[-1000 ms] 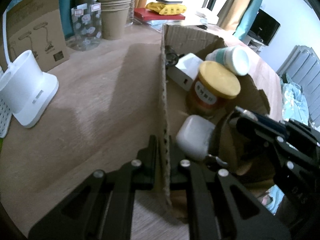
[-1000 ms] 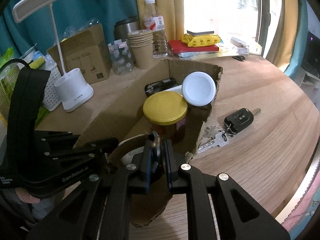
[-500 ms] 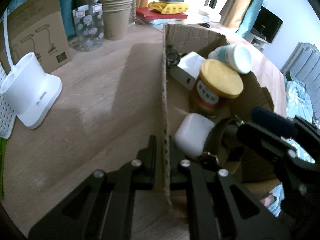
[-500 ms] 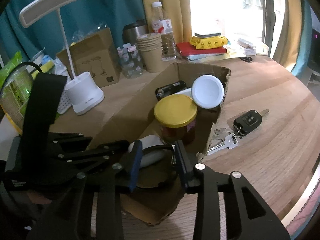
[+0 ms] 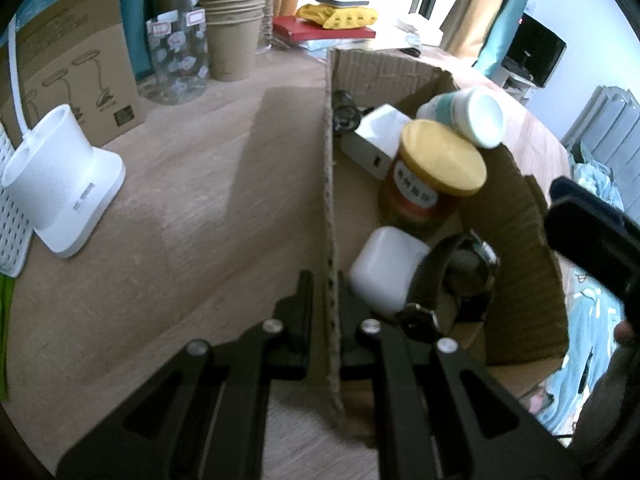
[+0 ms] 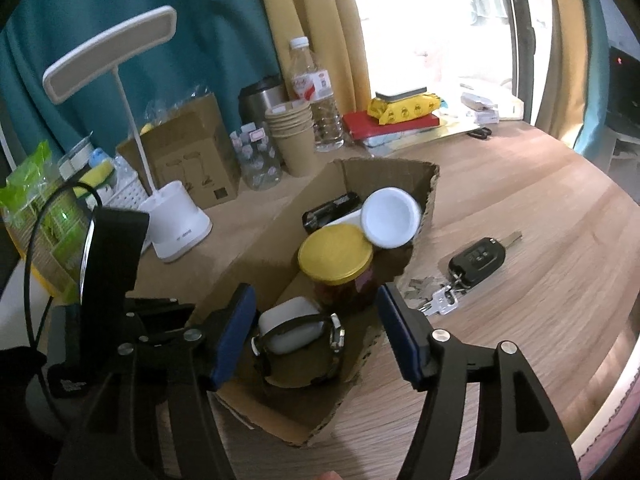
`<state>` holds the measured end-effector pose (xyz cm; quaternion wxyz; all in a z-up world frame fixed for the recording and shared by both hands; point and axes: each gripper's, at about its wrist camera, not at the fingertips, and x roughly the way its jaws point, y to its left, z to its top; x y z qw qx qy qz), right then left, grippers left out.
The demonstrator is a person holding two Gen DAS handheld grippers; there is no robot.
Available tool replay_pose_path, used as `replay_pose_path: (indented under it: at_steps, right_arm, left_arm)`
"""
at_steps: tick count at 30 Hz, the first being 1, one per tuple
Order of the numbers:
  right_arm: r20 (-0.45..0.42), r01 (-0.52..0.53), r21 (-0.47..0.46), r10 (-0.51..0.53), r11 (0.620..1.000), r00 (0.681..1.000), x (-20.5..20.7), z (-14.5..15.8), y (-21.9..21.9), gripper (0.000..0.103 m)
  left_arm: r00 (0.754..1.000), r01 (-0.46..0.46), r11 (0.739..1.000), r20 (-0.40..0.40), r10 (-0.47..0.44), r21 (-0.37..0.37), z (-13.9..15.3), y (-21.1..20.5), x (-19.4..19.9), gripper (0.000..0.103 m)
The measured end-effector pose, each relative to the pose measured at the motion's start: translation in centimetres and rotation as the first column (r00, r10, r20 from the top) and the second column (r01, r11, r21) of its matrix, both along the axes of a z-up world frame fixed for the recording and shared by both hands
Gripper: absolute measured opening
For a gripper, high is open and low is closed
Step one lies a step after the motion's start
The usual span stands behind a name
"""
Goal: Organize rigid objects
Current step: 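Move the right gripper back toward the black car key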
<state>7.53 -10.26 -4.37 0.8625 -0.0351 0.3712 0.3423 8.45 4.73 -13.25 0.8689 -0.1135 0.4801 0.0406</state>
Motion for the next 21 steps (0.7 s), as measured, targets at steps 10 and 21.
replay_pose_path:
  at_steps: [10,21]
  right_arm:
    - [0.014,0.135,0.014,-0.135,0.991,0.991,2.9,0.9,-4.1,0.075]
    - [-0.019,0.333,0.016,-0.332,0.943,0.943,7.7,0.0,-9.3,0.075]
  left_arm:
    - [1.000,0.002,1.000,0.013,-0.002,-0.005,0.0,0.1,0.0,0.009]
    - [1.000,0.004,1.000,0.018,-0.004,-0.009,0.0,0.1,0.0,0.009]
